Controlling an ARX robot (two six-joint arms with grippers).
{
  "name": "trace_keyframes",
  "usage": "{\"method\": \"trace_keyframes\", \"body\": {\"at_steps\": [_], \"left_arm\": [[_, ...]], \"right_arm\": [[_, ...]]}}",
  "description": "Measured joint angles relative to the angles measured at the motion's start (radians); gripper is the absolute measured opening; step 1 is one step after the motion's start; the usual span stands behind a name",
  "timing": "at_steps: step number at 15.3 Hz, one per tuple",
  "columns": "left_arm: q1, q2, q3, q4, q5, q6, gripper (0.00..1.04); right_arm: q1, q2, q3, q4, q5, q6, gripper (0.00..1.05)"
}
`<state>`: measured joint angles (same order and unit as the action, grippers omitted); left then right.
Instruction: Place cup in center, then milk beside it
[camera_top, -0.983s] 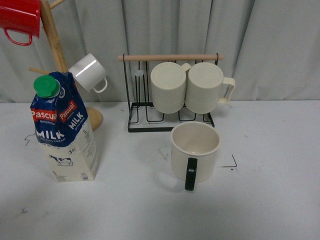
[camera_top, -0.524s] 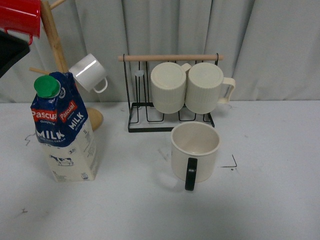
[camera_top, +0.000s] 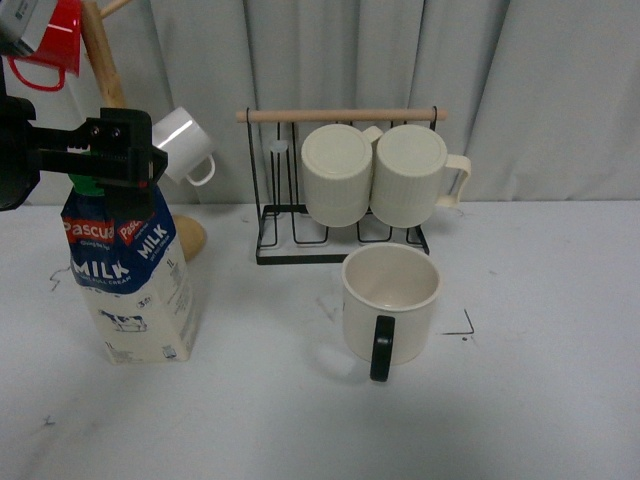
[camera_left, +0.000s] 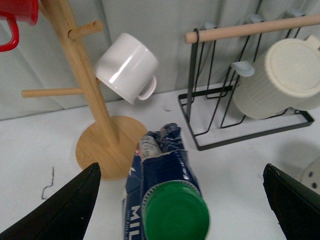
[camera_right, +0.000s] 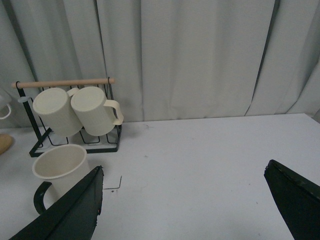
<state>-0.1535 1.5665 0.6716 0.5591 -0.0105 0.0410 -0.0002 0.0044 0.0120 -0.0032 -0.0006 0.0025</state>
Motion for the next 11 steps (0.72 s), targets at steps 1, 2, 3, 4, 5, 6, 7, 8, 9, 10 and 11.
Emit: {"method": "trace_keyframes", "body": {"at_steps": [1,2,3,4,5,6,7,8,9,10,11], "left_arm": [[0.003,0.021,0.009,0.001,-0.011,0.013,0.98],[0.008,0.044,0.014,0.004,-0.025,0.021,0.98],[0.014,0.071,0.019,0.010,-0.039,0.021,0.98],[0.014,0.096,0.021,0.020,-0.050,0.021,0.98],[0.015,0.118,0.024,0.024,-0.052,0.020,0.98],[0.016,0.137,0.024,0.030,-0.058,0.020,0.98],[0.016,0.153,0.026,0.032,-0.058,0.016,0.98],[0.011,0.171,0.030,0.040,-0.065,0.014,0.98],[0.005,0.195,0.038,0.046,-0.071,0.010,0.98],[-0.006,0.215,0.040,0.048,-0.078,0.004,0.98],[-0.016,0.227,0.040,0.047,-0.088,-0.002,0.90]], "right_arm": [[0.000,0.000,0.000,0.000,0.000,0.000,0.98],[0.000,0.000,0.000,0.000,0.000,0.000,0.98],[0.000,0.000,0.000,0.000,0.000,0.000,0.98],[0.000,0.000,0.000,0.000,0.000,0.000,0.98],[0.000,0.000,0.000,0.000,0.000,0.000,0.98],[0.000,0.000,0.000,0.000,0.000,0.000,0.98],[0.000,0.000,0.000,0.000,0.000,0.000,0.98],[0.000,0.000,0.000,0.000,0.000,0.000,0.98],[0.000,0.000,0.000,0.000,0.000,0.000,0.98],[0.000,0.000,0.000,0.000,0.000,0.000,0.98],[0.000,0.000,0.000,0.000,0.000,0.000,0.98]]}}
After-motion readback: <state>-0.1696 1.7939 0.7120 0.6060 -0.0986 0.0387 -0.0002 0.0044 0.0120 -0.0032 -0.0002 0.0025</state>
